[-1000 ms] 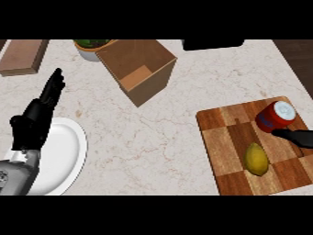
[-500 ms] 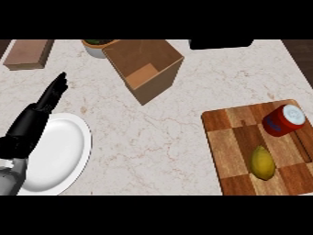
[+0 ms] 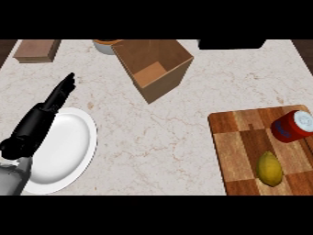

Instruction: Pick the lemon from the cutting board and place it in the cardboard box

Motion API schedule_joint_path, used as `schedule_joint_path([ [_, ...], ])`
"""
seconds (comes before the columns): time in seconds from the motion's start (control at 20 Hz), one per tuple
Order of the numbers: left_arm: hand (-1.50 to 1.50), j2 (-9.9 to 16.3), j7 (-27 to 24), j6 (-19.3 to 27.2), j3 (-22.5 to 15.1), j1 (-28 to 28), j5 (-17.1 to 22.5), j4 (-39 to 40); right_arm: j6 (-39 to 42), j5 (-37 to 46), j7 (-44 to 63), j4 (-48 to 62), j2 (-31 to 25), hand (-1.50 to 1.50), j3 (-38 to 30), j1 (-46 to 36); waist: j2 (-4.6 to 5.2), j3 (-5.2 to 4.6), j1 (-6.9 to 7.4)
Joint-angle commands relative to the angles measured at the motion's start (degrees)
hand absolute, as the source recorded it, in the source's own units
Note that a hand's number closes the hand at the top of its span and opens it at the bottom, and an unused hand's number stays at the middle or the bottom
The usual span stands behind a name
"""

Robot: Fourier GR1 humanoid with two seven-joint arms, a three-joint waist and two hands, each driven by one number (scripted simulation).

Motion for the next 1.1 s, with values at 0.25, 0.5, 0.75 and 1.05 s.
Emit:
schedule_joint_path([
  [0.25, 0.0, -2.0, 0.0, -1.2, 0.0, -2.8, -1.1, 1.4, 11.2, 8.6, 30.1, -18.0, -6.6, -1.5, 6.7, -1.7, 0.31, 0.05, 1.87],
  [0.5, 0.0, -0.6, -3.8, -4.7, 2.5, -1.9, -0.3, 3.8, 17.1, 9.9, 42.5, -19.9, -5.7, -1.5, 15.8, -8.5, 0.37, 0.12, 2.48],
  [0.75, 0.0, -3.3, -0.1, -3.6, 1.0, -3.7, -3.0, 1.8, 20.1, 11.7, 53.2, -15.6, 0.2, -1.5, 28.0, -21.7, 0.46, 0.16, 3.05],
  [1.05, 0.0, -5.4, -1.1, -3.9, 2.1, -1.0, -4.5, 2.5, 22.8, 20.5, 55.6, -10.4, 9.4, -1.5, 36.4, -25.5, 0.15, 0.21, 1.9],
])
